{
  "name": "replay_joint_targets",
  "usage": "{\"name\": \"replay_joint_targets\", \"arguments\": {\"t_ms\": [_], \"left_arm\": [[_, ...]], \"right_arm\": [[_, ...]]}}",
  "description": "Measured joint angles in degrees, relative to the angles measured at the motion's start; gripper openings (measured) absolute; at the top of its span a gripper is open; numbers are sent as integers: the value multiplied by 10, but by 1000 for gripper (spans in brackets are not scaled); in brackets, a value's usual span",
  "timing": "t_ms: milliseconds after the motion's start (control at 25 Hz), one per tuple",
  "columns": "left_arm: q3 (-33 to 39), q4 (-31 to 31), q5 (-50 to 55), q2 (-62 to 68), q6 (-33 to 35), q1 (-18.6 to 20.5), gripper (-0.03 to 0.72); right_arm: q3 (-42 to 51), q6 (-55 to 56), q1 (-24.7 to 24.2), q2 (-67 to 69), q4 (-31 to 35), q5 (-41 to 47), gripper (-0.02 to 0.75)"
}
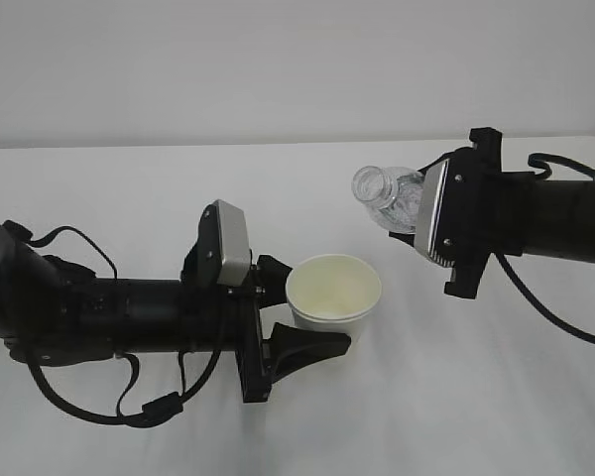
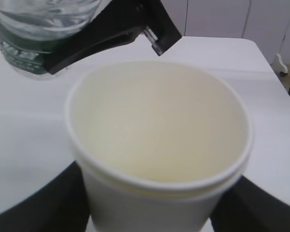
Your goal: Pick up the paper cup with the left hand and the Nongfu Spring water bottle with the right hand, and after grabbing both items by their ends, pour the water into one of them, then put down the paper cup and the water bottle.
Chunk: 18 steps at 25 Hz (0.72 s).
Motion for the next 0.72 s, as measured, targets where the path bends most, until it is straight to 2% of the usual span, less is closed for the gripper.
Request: {"name": "replay_joint_targets", "arguments": {"t_ms": [720], "left_arm": [[0, -3, 0, -1, 0, -17, 482]], "right_arm": [[0, -78, 0, 0, 11, 0, 456]]}}
